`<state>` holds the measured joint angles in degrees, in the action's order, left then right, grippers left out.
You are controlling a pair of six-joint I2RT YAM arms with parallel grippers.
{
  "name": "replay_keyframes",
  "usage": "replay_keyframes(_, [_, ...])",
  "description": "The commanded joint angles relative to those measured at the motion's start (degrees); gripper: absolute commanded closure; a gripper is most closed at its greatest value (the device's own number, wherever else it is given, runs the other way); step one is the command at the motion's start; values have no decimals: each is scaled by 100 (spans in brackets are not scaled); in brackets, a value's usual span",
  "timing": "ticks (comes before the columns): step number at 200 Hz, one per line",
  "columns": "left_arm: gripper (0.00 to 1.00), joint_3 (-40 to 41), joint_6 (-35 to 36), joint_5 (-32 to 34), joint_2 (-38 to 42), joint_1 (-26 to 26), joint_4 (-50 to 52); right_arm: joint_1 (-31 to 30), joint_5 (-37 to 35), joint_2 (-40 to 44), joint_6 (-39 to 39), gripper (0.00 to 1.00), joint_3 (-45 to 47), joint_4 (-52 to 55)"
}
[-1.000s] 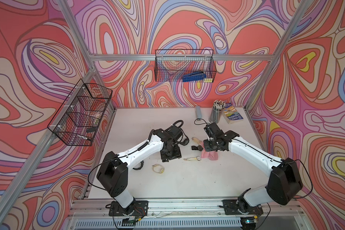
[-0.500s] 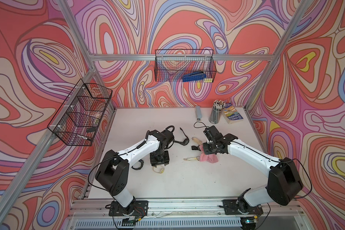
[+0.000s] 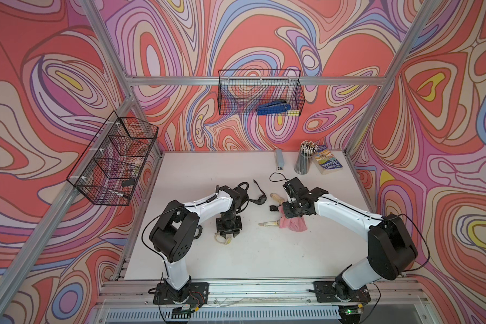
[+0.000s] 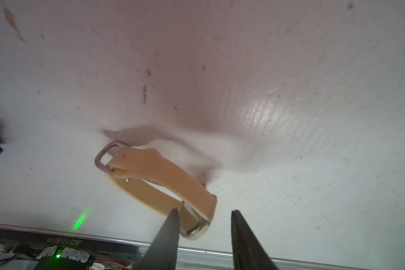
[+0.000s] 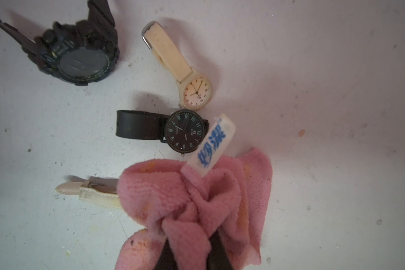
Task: Wipe the watch dial
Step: Pick up the watch at the center of the board.
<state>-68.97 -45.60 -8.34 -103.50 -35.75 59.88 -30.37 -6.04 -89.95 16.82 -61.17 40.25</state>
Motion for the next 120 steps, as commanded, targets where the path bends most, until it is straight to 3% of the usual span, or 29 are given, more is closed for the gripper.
replay_keyframes(1, [67, 53, 102, -59, -97, -2, -64, -22, 47, -108, -47, 100, -172, -78])
replay_keyframes(120, [79, 535, 269, -372, -108, 6, -846, -22, 120, -263, 32, 100, -544, 212])
